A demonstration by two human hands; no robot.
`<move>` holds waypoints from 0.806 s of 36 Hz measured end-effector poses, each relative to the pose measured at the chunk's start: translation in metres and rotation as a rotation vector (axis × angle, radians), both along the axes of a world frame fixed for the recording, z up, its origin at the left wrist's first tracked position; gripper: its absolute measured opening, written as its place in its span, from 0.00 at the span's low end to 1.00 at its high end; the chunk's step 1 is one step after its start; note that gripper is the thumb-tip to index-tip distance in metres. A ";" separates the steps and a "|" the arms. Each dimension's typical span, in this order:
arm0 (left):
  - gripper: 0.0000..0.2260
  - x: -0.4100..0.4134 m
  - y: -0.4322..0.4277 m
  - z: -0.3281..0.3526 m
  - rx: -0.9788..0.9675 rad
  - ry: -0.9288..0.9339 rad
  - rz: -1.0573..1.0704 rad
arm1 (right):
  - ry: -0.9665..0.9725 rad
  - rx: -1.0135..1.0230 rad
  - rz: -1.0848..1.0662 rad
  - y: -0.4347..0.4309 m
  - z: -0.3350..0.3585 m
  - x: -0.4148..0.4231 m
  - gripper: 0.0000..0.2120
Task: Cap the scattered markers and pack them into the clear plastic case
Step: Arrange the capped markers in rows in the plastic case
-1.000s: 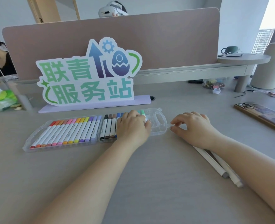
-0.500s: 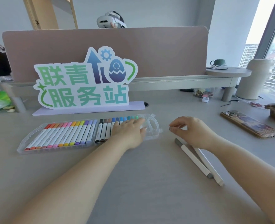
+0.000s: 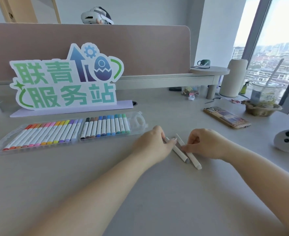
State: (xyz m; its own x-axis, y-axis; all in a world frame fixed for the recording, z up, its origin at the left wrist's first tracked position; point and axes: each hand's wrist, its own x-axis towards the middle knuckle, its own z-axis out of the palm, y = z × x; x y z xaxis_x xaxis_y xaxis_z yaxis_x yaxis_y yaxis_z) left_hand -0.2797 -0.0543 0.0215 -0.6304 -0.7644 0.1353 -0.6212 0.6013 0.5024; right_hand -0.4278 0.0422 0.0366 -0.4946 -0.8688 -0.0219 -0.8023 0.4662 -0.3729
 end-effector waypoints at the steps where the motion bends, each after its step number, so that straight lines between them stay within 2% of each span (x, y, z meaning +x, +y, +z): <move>1: 0.18 -0.002 0.003 0.000 -0.023 -0.017 0.031 | -0.007 -0.011 -0.011 0.003 -0.002 0.000 0.14; 4: 0.20 -0.005 0.008 0.003 -0.036 -0.093 0.066 | 0.015 -0.047 -0.049 0.004 -0.006 -0.001 0.11; 10: 0.14 -0.003 0.005 0.008 0.034 -0.114 0.067 | 0.125 -0.083 -0.083 0.002 -0.011 -0.005 0.08; 16: 0.09 0.012 -0.003 0.009 -0.044 -0.126 0.091 | 0.197 -0.106 -0.094 0.004 -0.014 -0.008 0.08; 21: 0.10 0.017 -0.008 0.007 -0.138 -0.148 0.101 | 0.202 -0.092 -0.077 0.006 -0.015 -0.008 0.04; 24: 0.09 0.019 -0.010 0.006 -0.132 -0.106 0.111 | 0.216 -0.091 -0.064 0.007 -0.015 -0.007 0.04; 29: 0.11 0.026 -0.021 0.009 -0.019 0.074 0.133 | 0.185 -0.143 -0.093 0.006 -0.014 -0.004 0.06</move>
State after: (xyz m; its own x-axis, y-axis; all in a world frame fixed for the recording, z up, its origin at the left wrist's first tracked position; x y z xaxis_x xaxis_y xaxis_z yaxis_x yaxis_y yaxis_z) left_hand -0.2535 -0.0751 0.0302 -0.5114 -0.8373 0.1931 -0.6580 0.5261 0.5387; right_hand -0.4320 0.0482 0.0228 -0.5567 -0.8073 0.1958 -0.8191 0.4942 -0.2912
